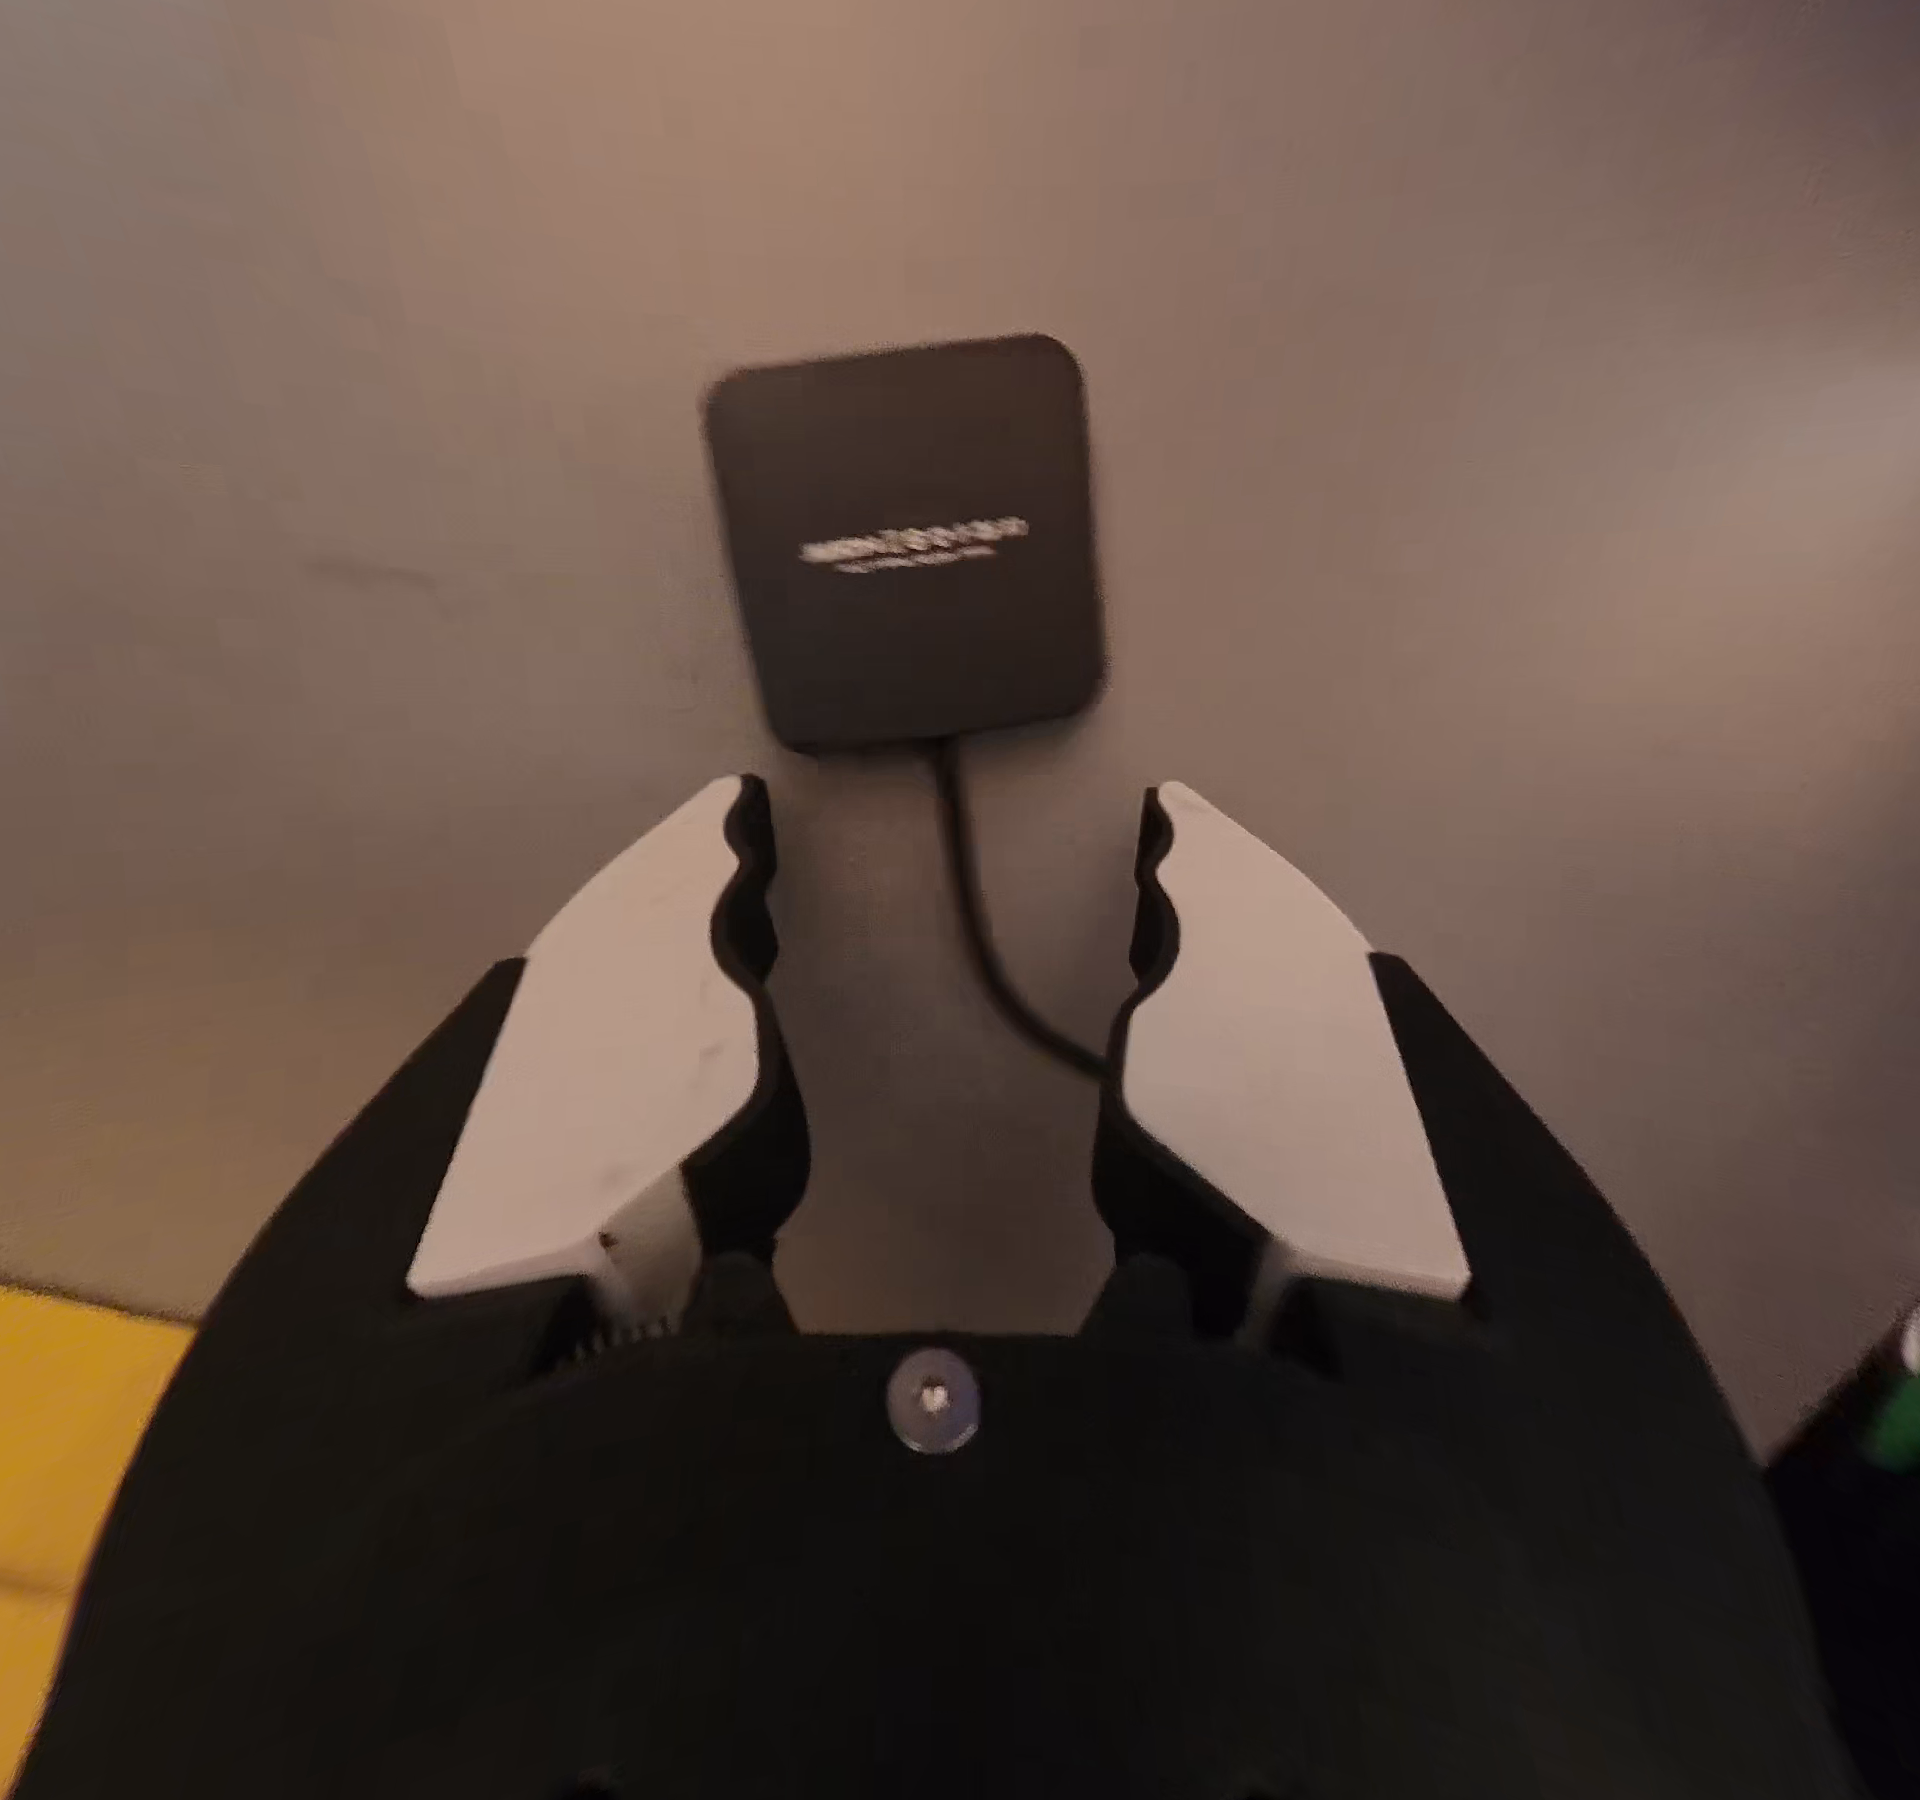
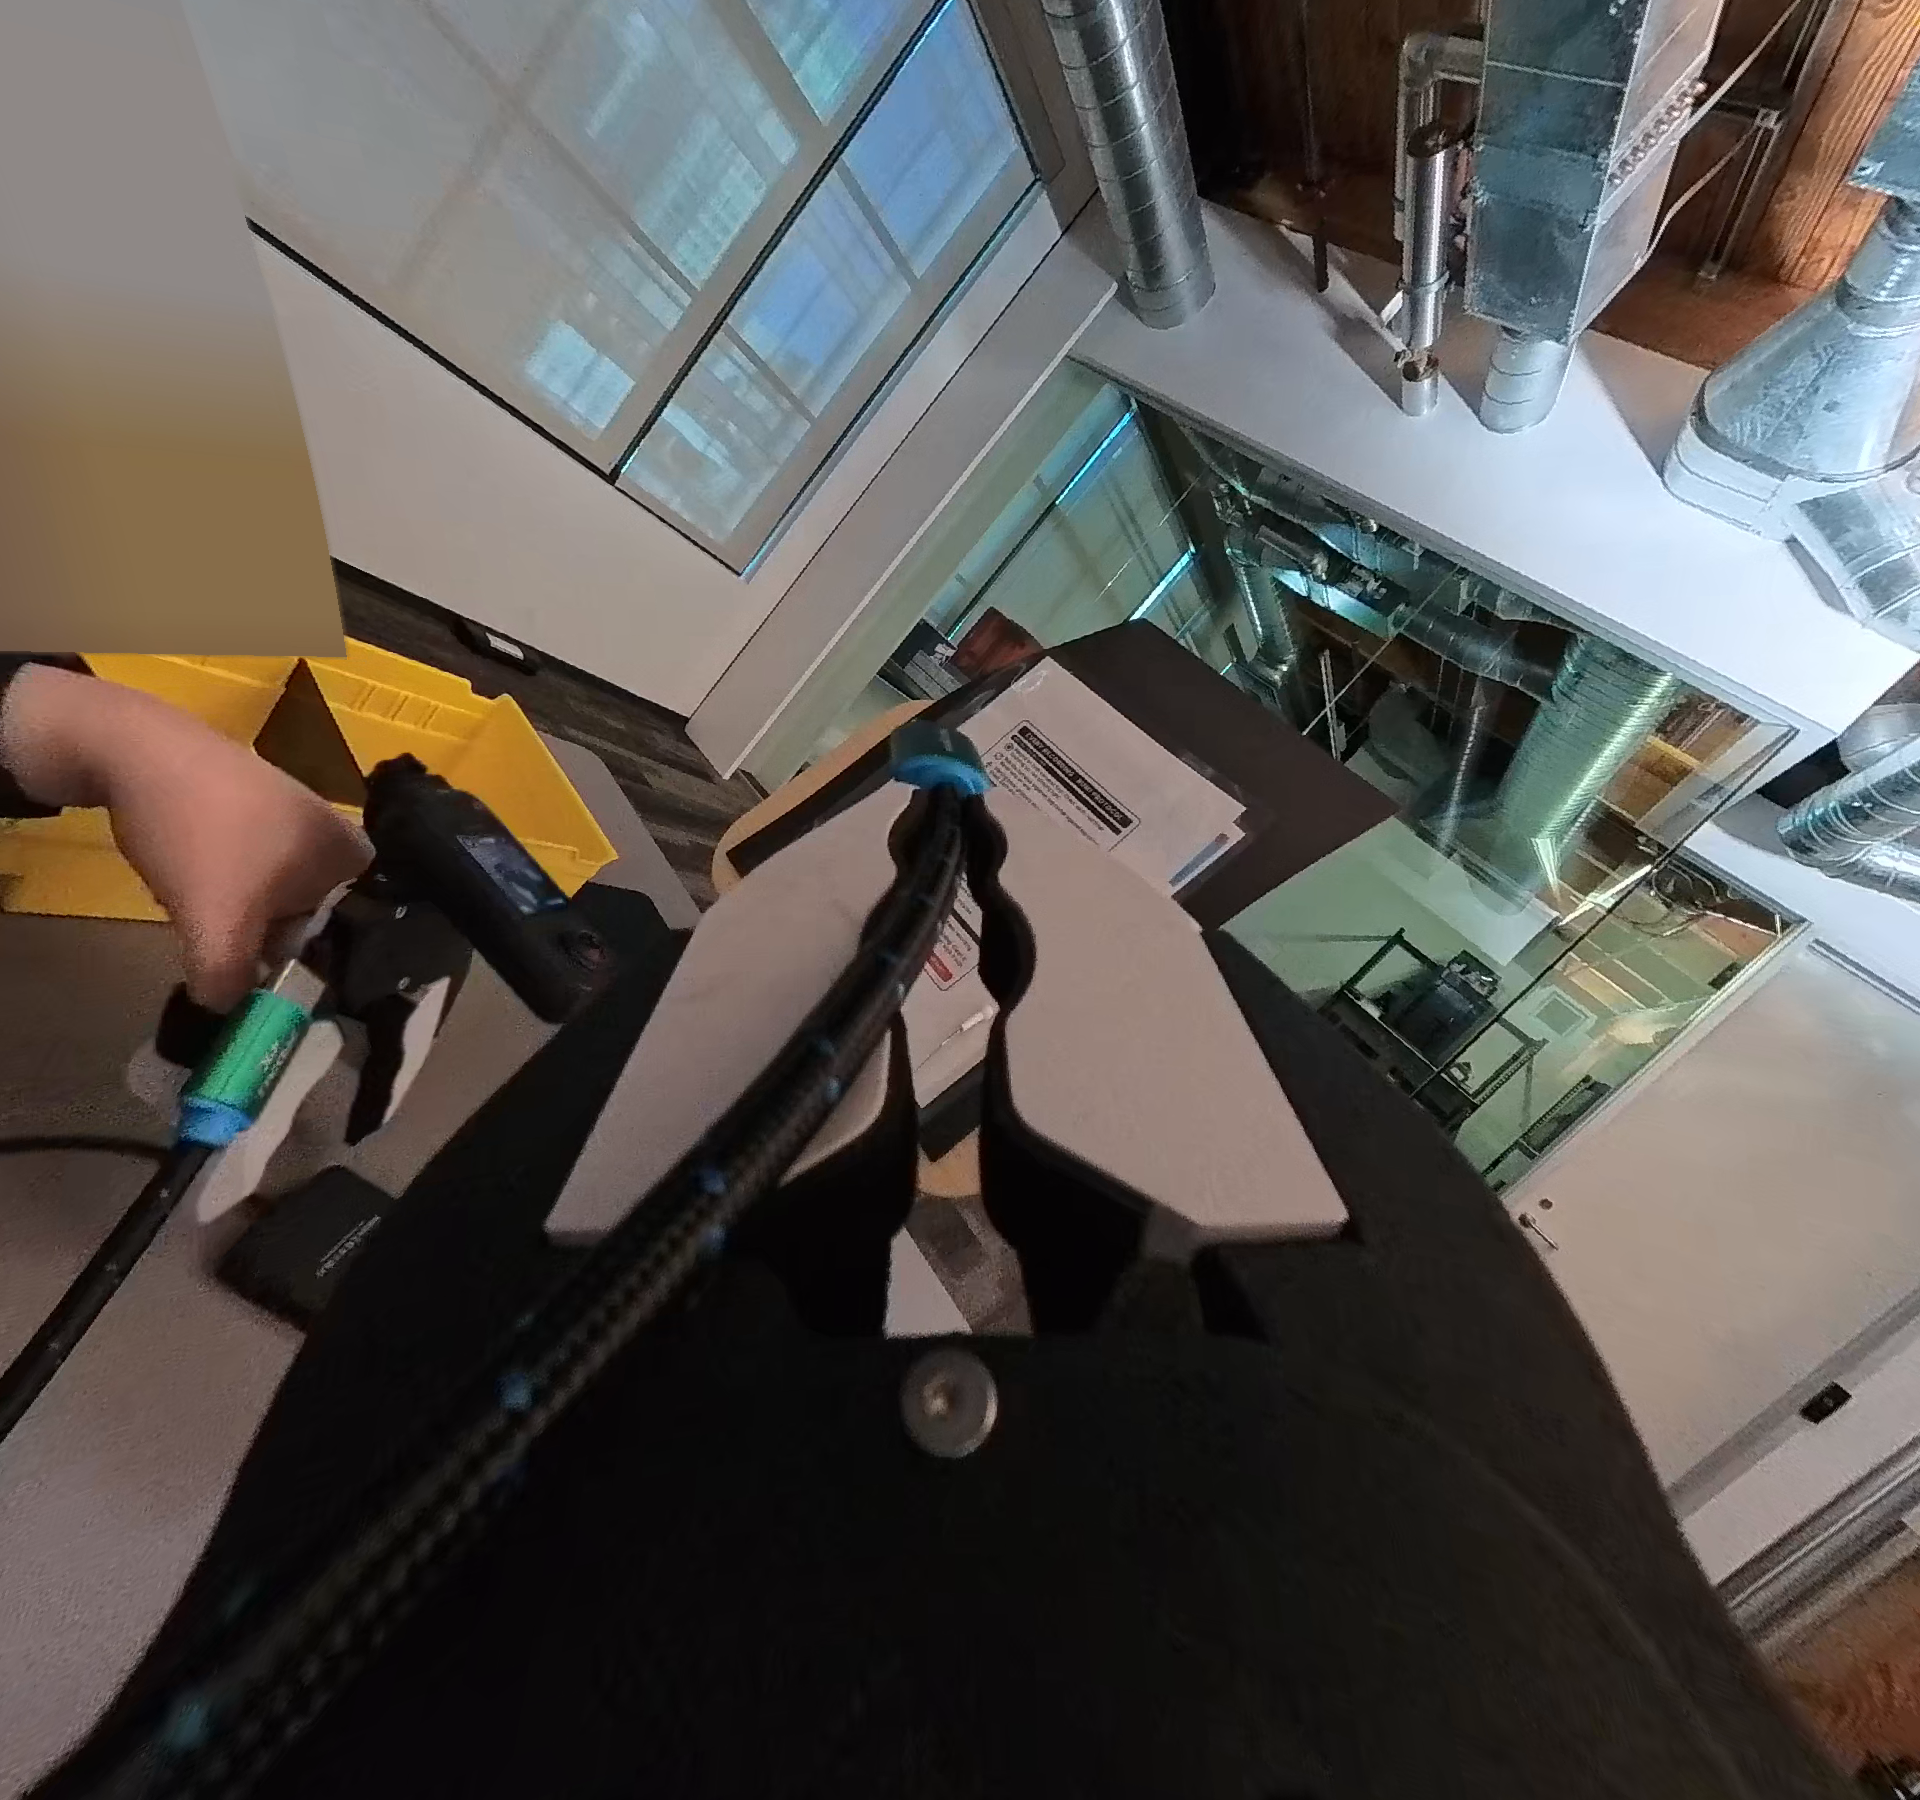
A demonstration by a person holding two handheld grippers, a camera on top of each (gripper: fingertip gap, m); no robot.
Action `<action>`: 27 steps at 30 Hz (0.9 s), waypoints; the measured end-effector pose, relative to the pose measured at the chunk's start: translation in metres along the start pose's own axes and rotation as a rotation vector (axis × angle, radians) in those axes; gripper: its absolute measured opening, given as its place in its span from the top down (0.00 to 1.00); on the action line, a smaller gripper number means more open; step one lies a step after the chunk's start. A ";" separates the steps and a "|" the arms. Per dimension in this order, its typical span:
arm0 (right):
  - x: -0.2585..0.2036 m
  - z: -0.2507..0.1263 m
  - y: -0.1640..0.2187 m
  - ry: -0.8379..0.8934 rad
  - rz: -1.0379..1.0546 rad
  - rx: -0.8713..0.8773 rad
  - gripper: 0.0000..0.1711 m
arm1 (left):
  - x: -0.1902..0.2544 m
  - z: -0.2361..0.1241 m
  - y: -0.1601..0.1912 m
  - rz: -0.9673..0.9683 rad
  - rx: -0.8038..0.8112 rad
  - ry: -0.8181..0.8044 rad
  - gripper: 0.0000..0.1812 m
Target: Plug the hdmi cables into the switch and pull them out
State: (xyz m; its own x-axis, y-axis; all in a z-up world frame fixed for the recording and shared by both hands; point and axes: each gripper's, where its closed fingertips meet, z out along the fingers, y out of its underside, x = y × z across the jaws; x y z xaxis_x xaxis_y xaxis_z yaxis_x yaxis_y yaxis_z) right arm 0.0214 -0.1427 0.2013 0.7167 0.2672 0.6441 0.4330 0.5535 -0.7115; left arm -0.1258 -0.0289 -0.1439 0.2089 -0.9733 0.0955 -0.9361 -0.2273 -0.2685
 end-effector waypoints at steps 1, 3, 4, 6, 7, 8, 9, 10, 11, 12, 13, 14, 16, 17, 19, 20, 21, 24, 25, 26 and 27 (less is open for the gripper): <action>0.000 0.000 0.000 0.000 0.000 0.002 0.96 | -0.005 -0.002 -0.005 -0.003 0.024 -0.034 0.61; 0.000 -0.001 -0.001 -0.001 -0.004 0.004 0.96 | -0.007 -0.003 -0.017 0.000 0.089 -0.063 0.53; 0.000 -0.001 -0.001 -0.001 -0.007 0.003 0.96 | -0.007 -0.002 -0.022 -0.013 0.106 -0.064 0.53; 0.000 -0.001 -0.002 0.000 -0.012 0.001 0.96 | -0.005 0.005 -0.027 -0.061 0.108 -0.068 0.51; 0.000 -0.002 -0.002 0.000 -0.013 0.000 0.96 | -0.004 0.009 -0.027 -0.087 0.096 -0.065 0.50; 0.000 -0.002 -0.002 0.001 -0.015 0.000 0.96 | -0.002 0.013 -0.026 -0.107 0.080 -0.060 0.48; 0.000 -0.003 -0.002 0.004 -0.017 -0.001 0.96 | -0.001 0.017 -0.026 -0.119 0.064 -0.055 0.47; 0.001 -0.003 -0.002 0.006 -0.019 -0.001 0.96 | 0.000 0.021 -0.023 -0.116 0.041 -0.059 0.47; 0.002 -0.004 -0.002 0.007 -0.018 0.001 0.96 | -0.003 0.023 -0.022 -0.098 0.021 -0.099 0.48; 0.002 -0.004 -0.002 0.009 -0.017 0.002 0.96 | -0.009 0.023 -0.020 -0.077 0.005 -0.154 0.49; 0.003 -0.005 -0.003 0.011 -0.016 0.003 0.96 | -0.009 0.023 -0.021 -0.068 0.002 -0.163 0.49; 0.004 -0.005 -0.002 0.011 -0.014 0.004 0.96 | -0.004 0.023 -0.022 -0.057 0.008 -0.133 0.61; 0.004 -0.006 -0.002 0.011 -0.010 0.006 0.96 | -0.003 0.023 -0.024 -0.042 0.014 -0.125 0.63; 0.004 -0.006 -0.002 0.010 -0.009 0.006 0.96 | -0.003 0.023 -0.024 -0.040 0.015 -0.123 0.63; 0.004 -0.005 -0.002 0.009 -0.011 0.001 0.96 | -0.003 0.024 -0.024 -0.034 0.022 -0.122 0.63; 0.003 -0.005 -0.001 0.007 -0.012 -0.001 0.96 | -0.003 0.024 -0.024 -0.035 0.033 -0.123 0.63; 0.003 -0.004 -0.001 0.005 -0.013 -0.003 0.96 | -0.002 0.024 -0.025 -0.031 0.051 -0.123 0.61; -0.001 -0.002 0.000 -0.004 -0.022 -0.013 0.96 | 0.006 0.027 -0.027 0.020 0.104 -0.110 0.51; -0.002 -0.001 0.001 -0.006 -0.026 -0.020 0.96 | 0.005 0.026 -0.029 0.017 0.103 -0.105 0.56; -0.002 0.000 0.002 -0.008 -0.029 -0.025 0.96 | 0.004 0.026 -0.031 0.009 0.104 -0.091 0.63; -0.004 0.001 0.003 -0.011 -0.030 -0.029 0.96 | 0.000 0.026 -0.032 -0.002 0.099 -0.104 0.63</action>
State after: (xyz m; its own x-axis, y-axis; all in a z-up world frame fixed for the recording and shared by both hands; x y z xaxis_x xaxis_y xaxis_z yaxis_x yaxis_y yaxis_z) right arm 0.0197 -0.1413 0.1971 0.6968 0.2597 0.6685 0.4704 0.5381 -0.6994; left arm -0.0884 -0.0222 -0.1602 0.2436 -0.9699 -0.0026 -0.9042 -0.2262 -0.3622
